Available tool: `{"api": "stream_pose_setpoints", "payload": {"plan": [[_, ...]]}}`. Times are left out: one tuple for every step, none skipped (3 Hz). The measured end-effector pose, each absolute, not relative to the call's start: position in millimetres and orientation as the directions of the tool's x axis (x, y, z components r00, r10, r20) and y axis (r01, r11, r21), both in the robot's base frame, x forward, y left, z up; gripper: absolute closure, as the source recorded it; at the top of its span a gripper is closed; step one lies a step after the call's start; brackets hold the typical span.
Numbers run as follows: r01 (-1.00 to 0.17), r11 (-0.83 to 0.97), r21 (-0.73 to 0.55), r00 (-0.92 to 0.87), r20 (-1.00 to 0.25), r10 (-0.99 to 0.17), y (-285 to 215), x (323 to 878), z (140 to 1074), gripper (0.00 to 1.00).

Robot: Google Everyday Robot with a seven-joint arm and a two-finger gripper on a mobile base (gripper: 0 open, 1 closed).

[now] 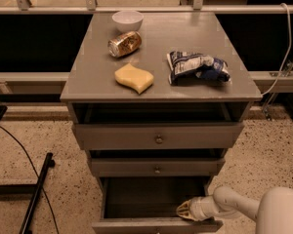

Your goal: Open bottom drawer

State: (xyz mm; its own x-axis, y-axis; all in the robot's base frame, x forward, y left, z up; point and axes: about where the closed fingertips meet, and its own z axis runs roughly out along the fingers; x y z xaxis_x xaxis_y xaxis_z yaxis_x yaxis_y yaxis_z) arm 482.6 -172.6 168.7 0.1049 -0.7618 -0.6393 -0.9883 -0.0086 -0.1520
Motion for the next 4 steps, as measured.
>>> {"api": "stream_pose_setpoints", "payload": {"plan": [[-0.979, 0.066, -0.195, 0.091, -0.697, -0.711, -167.9, 474.9, 187.3, 0.58], [-0.943, 0.21, -0.259, 0.086, -0.797, -0.598, -157.0, 466.0, 228.4, 0.35], [-0.913, 0.304, -0.272, 0.076, -0.845, -0.53, -158.9, 462.7, 250.8, 0.36], [-0.897, 0.345, -0.278, 0.064, -0.851, -0.52, -164.0, 469.1, 264.0, 0.6]]}}
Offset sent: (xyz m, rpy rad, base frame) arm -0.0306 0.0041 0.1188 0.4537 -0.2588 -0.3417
